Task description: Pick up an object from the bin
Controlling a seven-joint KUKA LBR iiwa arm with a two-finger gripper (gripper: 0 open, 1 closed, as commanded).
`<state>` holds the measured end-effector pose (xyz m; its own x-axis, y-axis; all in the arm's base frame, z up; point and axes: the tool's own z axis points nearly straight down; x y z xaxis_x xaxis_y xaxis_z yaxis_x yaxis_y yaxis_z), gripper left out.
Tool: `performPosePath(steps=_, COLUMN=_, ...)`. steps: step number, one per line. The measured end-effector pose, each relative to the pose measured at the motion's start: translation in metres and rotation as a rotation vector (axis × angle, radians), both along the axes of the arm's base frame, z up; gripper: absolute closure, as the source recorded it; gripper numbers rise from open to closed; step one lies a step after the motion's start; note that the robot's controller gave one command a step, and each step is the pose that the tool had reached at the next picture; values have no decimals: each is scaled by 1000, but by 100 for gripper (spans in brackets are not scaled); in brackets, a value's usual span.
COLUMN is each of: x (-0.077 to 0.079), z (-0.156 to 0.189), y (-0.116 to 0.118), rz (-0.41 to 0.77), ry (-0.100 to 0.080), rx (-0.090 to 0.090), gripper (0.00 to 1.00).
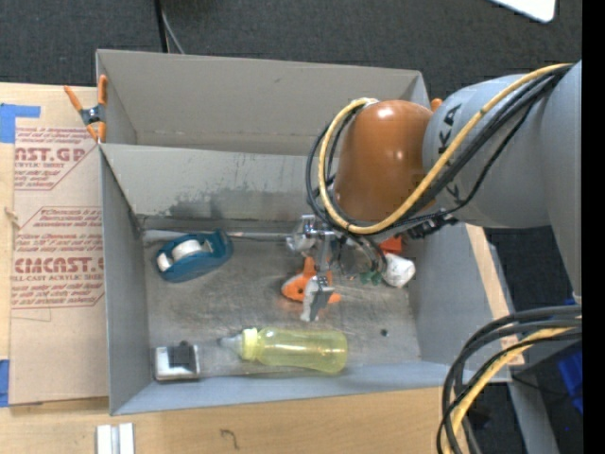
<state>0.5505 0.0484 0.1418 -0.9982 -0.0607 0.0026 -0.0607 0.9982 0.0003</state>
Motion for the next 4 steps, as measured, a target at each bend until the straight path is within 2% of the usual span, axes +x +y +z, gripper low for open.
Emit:
performPosePath(steps=1, x=-26, z=-67, y=-24, rz=51, ry=2, rx=2, gripper=100)
performPosePath(steps=2, x=-21, z=-68, y=-24, rz=48, ry=-23, rx=3, gripper=0)
performPosePath(steps=3, x=-21, z=-68, y=-24, rz=48, ry=-23, rx=3, gripper=0)
performPosePath(steps=4, x=-10, z=-68, y=-43, rz=582, ry=1, rx=3, gripper=100)
